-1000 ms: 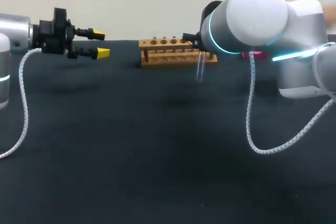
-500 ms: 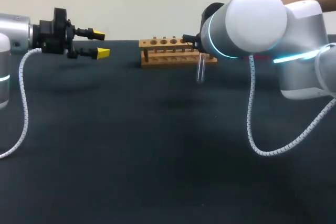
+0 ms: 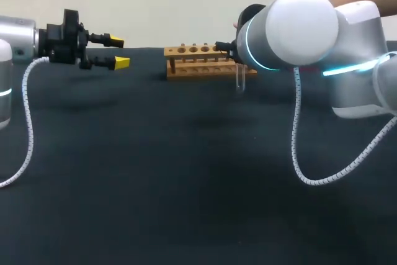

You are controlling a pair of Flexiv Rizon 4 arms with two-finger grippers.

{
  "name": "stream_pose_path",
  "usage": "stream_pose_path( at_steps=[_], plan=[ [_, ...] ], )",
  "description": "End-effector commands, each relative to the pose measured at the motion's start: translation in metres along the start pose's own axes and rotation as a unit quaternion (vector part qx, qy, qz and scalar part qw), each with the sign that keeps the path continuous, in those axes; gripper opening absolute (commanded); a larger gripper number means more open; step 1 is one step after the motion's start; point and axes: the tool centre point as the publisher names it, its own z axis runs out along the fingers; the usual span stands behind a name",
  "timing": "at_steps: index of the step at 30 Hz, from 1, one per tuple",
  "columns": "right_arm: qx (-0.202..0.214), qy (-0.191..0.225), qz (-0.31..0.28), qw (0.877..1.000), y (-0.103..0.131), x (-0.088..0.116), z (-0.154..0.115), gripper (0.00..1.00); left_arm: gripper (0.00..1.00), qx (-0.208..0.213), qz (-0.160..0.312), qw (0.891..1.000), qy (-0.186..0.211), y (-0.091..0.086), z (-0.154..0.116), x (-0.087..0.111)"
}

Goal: Grasp the test tube, adjust it, and insert it.

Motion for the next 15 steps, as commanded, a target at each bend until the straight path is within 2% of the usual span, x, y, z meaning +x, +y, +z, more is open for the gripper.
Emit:
stream_pose_path(
  at_steps=[1,10,15],
  plan=[
    [-0.002,-0.005,0.001,1.000,-0.001,0.002,-0.001,0.00,1.00,-0.001,0.001,1.000,-0.002,0.000,0.000,0.001],
    [-0.002,-0.005,0.001,1.000,-0.001,0.002,-0.001,0.00,1.00,-0.001,0.001,1.000,-0.002,0.000,0.000,0.001],
    [0.011,-0.008,-0.015,1.000,0.007,0.005,0.013,0.00,1.00,-0.001,0.001,1.000,-0.002,0.000,0.000,0.001]
  ],
)
